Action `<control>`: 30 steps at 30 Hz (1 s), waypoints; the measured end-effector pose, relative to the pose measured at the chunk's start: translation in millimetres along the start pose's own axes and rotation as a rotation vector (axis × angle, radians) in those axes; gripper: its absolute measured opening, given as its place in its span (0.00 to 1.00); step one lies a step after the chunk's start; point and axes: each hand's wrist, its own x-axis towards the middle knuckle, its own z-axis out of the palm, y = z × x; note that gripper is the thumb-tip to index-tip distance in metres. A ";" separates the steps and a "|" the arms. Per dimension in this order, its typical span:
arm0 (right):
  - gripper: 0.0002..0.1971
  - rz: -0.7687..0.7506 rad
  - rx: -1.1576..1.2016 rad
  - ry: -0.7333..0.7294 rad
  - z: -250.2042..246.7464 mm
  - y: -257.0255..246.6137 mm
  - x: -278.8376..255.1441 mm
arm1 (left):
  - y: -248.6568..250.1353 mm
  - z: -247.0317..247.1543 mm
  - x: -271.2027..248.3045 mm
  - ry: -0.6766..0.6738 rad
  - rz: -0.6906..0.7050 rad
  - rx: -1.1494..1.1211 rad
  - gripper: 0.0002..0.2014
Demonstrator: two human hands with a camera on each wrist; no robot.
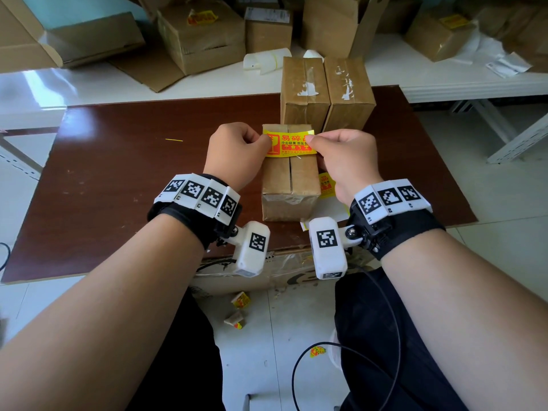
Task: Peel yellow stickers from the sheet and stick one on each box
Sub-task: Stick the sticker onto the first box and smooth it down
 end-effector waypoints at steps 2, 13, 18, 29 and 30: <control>0.06 -0.001 0.003 -0.002 -0.1 -1.3 -0.8 | -0.2 -0.6 0.1 0.005 -0.005 0.000 0.13; 0.05 -0.003 0.002 0.001 0.2 -0.8 -1.2 | -0.4 0.3 0.1 0.009 -0.028 -0.012 0.13; 0.05 -0.009 0.007 0.002 0.0 -0.1 -0.8 | -0.8 0.2 0.6 0.014 -0.026 -0.013 0.13; 0.07 -0.007 0.008 0.001 -0.3 0.5 -1.0 | -1.0 0.4 1.2 0.001 -0.034 0.003 0.13; 0.07 -0.008 0.009 0.000 -0.6 0.3 -0.9 | -1.2 0.4 1.2 0.001 -0.032 0.005 0.13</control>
